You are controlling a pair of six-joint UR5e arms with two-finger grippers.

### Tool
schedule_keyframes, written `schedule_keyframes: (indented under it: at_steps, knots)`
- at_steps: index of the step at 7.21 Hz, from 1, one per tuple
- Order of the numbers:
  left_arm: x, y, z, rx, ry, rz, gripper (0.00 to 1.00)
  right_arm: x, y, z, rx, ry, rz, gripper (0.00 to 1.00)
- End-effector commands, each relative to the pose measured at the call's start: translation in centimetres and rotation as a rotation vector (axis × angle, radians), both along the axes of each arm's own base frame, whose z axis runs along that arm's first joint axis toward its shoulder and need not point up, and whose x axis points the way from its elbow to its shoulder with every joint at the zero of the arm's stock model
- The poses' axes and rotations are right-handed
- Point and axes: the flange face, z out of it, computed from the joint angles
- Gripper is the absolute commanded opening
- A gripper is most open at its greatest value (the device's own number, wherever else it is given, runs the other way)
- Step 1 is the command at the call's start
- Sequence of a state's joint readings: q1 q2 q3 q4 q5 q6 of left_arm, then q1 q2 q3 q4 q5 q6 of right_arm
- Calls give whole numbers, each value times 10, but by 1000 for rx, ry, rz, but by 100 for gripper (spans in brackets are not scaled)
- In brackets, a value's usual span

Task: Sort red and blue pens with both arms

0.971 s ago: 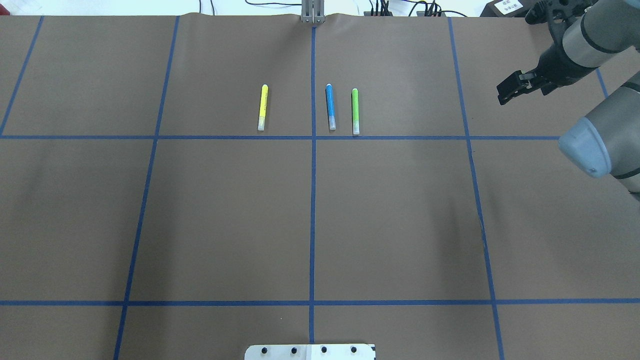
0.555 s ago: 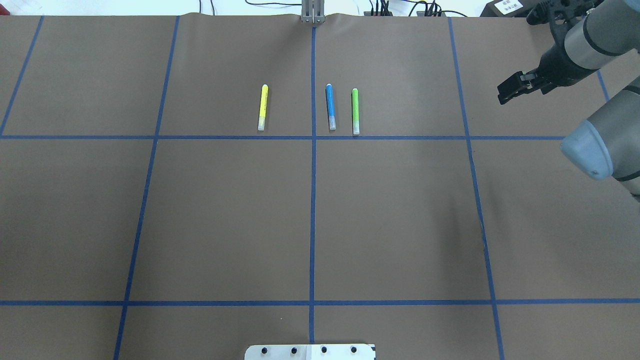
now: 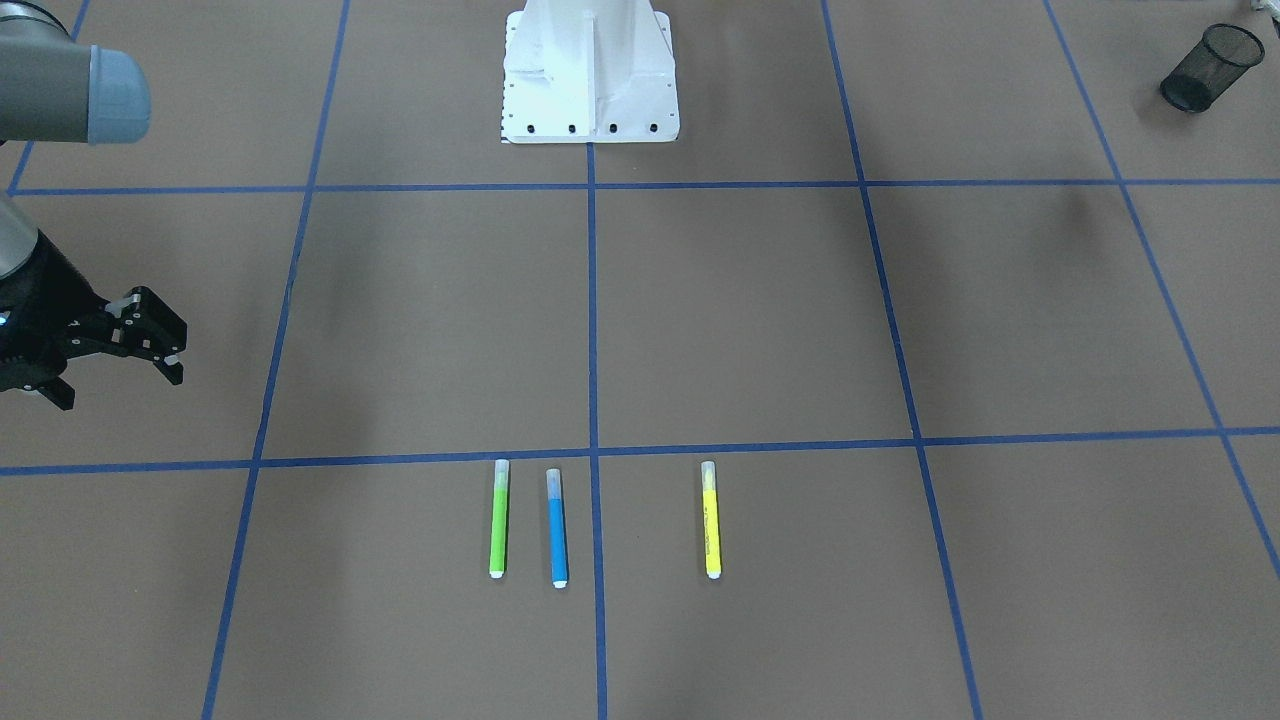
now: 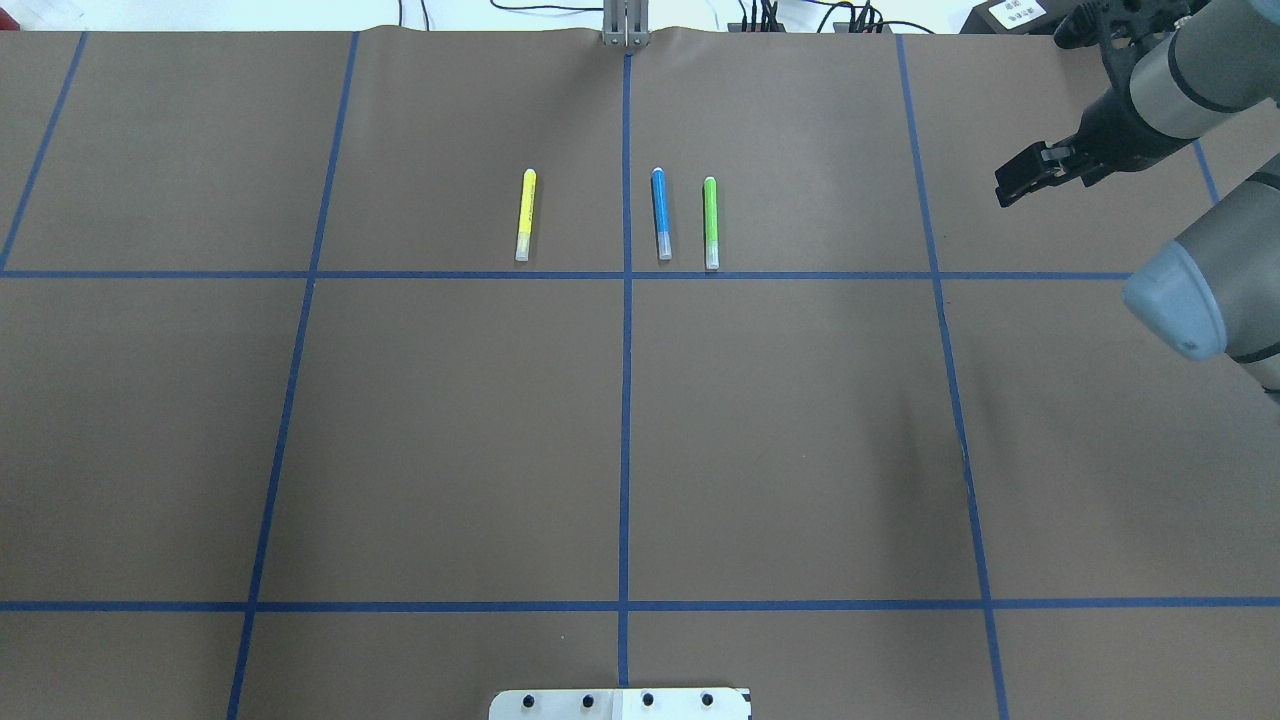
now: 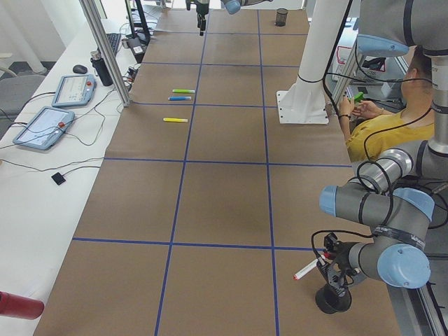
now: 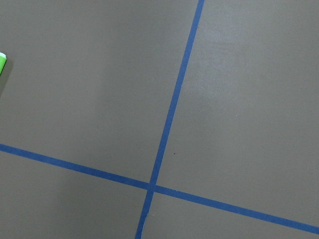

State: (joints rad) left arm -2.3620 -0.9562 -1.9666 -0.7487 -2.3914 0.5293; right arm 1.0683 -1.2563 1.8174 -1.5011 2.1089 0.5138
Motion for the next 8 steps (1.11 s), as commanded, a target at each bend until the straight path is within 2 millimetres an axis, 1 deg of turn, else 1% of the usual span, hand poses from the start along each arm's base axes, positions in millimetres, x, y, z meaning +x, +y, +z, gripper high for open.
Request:
schedule_keyframes:
  at_steps: [1, 2, 3, 4, 5, 6, 7, 8]
  knots:
    - [12, 32, 7, -164, 110, -65, 0, 0, -1, 1, 6, 8, 6, 100]
    - [20, 49, 7, -256, 171, -100, 0, 0, -1, -1, 8, 5, 6, 100]
    - [24, 61, 13, -325, 193, -123, 0, 0, -2, -2, 11, 5, 6, 100]
    - [26, 64, 31, -378, 232, -136, 0, 0, -2, -3, 19, 0, 6, 100]
    - [11, 55, 57, -429, 263, -141, 0, 0, -2, -3, 20, 1, 7, 100]
    - [2, 48, 84, -459, 299, -131, 0, 0, -2, -2, 21, 5, 10, 100]
    - [2, 49, 90, -467, 309, -123, 0, 0, -3, -4, 28, 10, 16, 100]
    - [6, 54, 94, -475, 321, -126, 0, 1, -3, -4, 28, 10, 16, 100]
